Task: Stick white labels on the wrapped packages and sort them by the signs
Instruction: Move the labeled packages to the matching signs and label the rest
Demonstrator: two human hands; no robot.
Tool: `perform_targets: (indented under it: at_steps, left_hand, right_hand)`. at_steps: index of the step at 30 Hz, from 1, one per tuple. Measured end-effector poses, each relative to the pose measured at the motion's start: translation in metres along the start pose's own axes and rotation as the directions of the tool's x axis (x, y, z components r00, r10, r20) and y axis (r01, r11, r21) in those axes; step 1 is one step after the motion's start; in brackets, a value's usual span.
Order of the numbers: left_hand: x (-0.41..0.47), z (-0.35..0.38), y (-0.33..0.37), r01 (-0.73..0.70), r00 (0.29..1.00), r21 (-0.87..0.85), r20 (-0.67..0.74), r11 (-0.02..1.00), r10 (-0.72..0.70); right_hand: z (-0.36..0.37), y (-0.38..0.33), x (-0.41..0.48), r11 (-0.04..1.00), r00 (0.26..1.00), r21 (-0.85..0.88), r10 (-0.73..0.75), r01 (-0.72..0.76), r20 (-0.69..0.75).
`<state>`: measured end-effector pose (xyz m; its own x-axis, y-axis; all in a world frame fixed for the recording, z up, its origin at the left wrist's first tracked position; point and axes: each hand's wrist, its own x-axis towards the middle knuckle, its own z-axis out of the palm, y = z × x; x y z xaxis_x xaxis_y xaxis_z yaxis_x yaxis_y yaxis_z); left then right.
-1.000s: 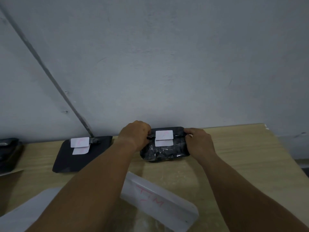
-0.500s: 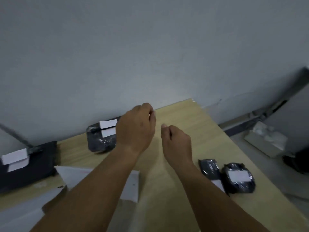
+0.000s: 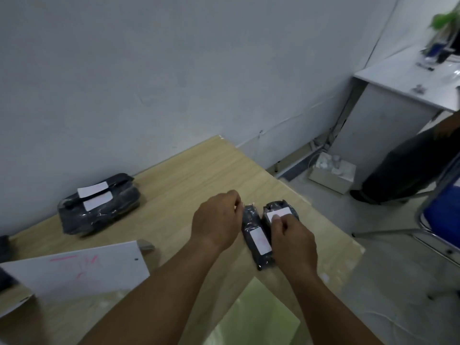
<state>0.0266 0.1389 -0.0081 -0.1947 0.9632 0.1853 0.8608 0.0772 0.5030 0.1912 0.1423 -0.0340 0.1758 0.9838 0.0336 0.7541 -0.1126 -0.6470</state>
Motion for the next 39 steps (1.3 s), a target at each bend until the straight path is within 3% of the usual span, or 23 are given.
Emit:
perform_targets:
  at_steps: [6, 18, 27, 33, 39]
  left_hand:
    - [0.008, 0.039, 0.01, 0.066, 0.968, 0.015, 0.241, 0.998, -0.067]
    - [0.043, 0.091, 0.028, 0.232, 0.88, 0.0, 0.427, 0.973, -0.21]
    - [0.046, 0.085, 0.028, 0.226, 0.894, -0.065, 0.411, 0.972, -0.18]
    - [0.063, 0.017, 0.02, 0.315, 0.939, -0.238, 0.217, 0.919, -0.266]
    - [0.055, -0.086, -0.037, 0.392, 0.92, -0.146, 0.046, 0.908, -0.389]
  right_hand:
    - [-0.012, 0.038, 0.025, 0.985, 0.987, -0.064, 0.159, -0.158, 0.012]
    - [-0.002, 0.054, 0.077, 0.972, 0.961, -0.118, 0.22, -0.203, 0.166]
    - [-0.004, 0.046, 0.078, 0.979, 0.97, -0.093, 0.192, -0.179, 0.152]
    - [-0.007, -0.016, 0.08, 0.986, 0.996, 0.158, 0.032, -0.045, 0.087]
    - [0.032, -0.119, 0.062, 0.964, 0.98, 0.257, -0.117, 0.072, 0.161]
